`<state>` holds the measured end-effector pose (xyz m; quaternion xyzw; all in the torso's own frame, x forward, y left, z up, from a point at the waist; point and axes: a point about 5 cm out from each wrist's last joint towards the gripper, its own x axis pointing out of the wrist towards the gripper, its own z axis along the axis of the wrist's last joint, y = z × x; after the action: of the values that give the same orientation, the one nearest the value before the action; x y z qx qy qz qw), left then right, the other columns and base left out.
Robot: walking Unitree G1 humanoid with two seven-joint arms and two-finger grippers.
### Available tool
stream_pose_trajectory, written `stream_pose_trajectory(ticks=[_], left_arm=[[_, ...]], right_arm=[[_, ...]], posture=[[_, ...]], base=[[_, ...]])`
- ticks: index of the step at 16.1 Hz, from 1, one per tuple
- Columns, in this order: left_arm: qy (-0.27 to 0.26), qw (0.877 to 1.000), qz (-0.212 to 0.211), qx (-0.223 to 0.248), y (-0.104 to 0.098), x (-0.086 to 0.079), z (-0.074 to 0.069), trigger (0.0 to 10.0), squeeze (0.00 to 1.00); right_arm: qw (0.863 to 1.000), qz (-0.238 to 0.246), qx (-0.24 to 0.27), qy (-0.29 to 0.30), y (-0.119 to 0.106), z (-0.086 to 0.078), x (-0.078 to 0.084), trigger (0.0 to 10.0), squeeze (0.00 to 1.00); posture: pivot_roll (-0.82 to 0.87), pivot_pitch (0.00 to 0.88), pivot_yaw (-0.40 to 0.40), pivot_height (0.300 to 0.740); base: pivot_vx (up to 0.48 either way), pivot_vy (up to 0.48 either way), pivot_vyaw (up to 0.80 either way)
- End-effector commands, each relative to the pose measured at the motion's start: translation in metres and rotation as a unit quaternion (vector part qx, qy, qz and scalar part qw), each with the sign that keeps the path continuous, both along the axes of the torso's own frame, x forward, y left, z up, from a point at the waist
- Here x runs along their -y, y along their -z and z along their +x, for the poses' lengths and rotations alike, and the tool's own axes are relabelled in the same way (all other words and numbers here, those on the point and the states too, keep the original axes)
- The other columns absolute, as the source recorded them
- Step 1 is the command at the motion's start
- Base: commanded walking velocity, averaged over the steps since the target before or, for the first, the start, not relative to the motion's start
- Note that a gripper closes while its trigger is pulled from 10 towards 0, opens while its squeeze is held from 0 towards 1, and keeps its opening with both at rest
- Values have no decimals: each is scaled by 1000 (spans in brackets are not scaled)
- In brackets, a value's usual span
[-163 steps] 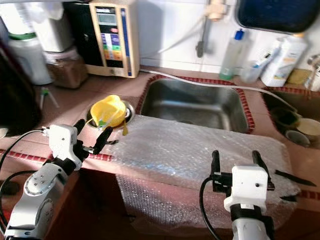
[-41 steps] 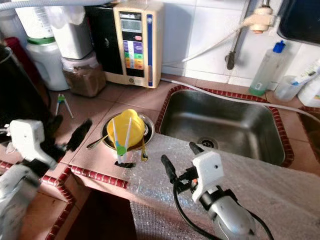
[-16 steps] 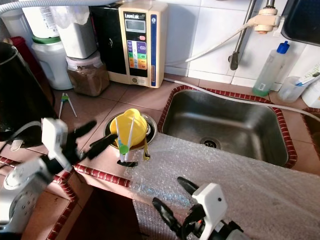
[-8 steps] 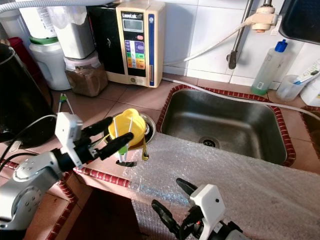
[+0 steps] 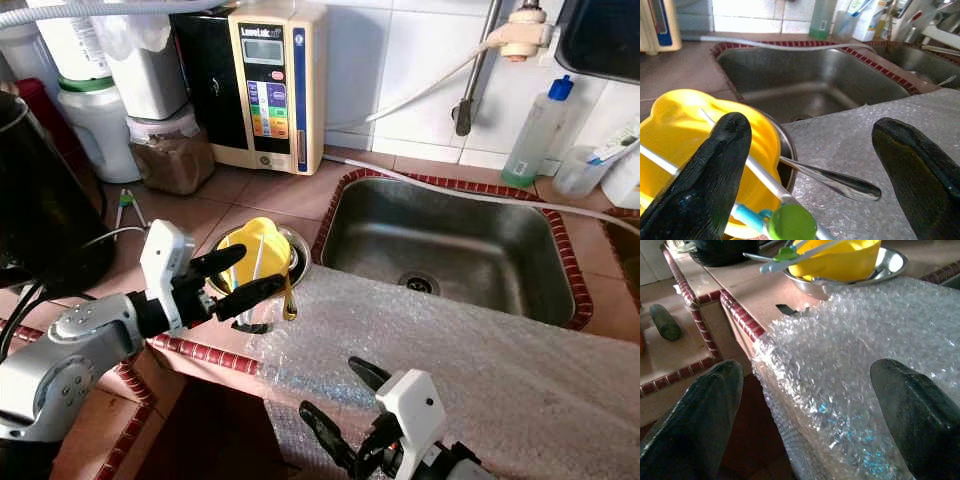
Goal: Kitchen organization
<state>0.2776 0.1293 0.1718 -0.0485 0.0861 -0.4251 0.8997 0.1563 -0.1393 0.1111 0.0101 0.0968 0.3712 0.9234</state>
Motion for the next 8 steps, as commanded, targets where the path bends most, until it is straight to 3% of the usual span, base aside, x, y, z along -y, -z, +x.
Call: stream_pose_trajectory(ticks=[1,3,8], left_arm=[[-3,1000,3,-4,-3,1,2,10000,0],[-15,999,33,-7,-3,7,9,10000,0],[-48,997,60,-17,-5,9,21,10000,0]], right_arm=[[1000,-5,3,-2,0,0,0,10000,0],[1000,-5,2,0,1,-1,-1,10000,0],[1000,-6,3,2,0,-3,-3,10000,0]], posture=[[17,31,50,740],[11,37,54,740],[7,44,61,740]], base=[[0,0,0],[0,0,0],[0,0,0]])
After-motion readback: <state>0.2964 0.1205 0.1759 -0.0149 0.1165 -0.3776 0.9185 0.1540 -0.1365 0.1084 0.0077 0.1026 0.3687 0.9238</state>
